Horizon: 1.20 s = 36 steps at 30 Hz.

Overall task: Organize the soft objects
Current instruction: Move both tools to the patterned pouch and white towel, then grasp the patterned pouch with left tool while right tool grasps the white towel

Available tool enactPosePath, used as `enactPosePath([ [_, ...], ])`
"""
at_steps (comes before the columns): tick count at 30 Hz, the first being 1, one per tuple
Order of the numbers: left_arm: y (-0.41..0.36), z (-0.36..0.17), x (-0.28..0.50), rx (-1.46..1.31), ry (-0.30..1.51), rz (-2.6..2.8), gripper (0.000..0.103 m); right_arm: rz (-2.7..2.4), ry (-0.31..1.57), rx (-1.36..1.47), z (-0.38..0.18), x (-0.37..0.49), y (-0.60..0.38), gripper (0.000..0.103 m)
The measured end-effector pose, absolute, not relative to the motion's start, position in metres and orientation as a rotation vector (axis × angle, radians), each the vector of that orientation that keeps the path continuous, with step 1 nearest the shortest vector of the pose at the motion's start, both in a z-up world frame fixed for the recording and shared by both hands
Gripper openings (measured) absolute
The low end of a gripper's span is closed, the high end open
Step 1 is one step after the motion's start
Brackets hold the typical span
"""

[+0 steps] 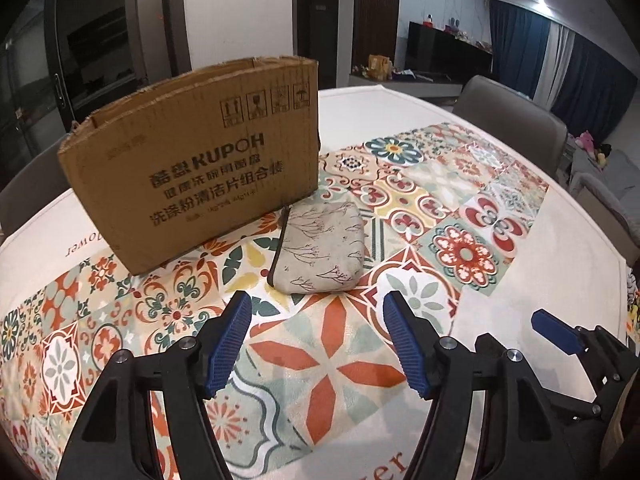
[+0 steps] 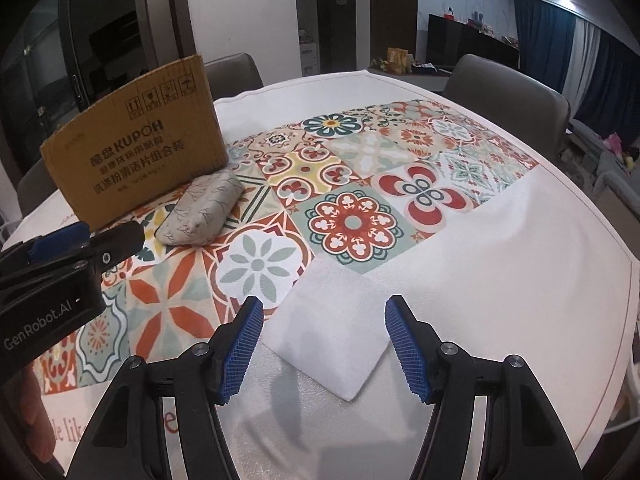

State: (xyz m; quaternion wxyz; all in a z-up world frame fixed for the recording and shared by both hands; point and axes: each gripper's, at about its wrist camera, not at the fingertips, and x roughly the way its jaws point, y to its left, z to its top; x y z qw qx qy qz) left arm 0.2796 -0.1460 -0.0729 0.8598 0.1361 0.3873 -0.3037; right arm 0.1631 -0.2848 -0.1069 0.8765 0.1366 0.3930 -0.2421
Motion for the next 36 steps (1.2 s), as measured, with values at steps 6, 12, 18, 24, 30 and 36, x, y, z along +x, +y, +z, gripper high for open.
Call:
enactPosePath([
  [6, -0.155, -0.088, 0.295, 0.286, 0.841, -0.659, 0.068, -0.55, 0.86, 0.288, -0.12, 0.174, -0.293, 0.064],
  [12, -0.171, -0.098, 0.307, 0.306, 0.851, -0.71, 0.071, -0.565, 0.887, 0.288, -0.127, 0.182, -0.292, 0.065],
  [18, -0.179, -0.11, 0.321, 0.283, 0.873, -0.733, 0.071, -0.598, 0.901, 0.334, -0.135, 0.188, -0.3, 0.065],
  [24, -0.192, -0.122, 0.327, 0.315, 0.892, -0.739, 0.072, -0.609, 0.916, 0.324, -0.14, 0.194, -0.3, 0.065],
  [30, -0.203, -0.13, 0.331, 0.377, 0.874, -0.678, 0.072, -0.623, 0.909, 0.316, -0.142, 0.197, -0.301, 0.074],
  [36, -0.207, -0.135, 0.33, 0.399, 0.871, -0.656, 0.049, -0.608, 0.913, 0.301, -0.142, 0.2, -0.301, 0.074],
])
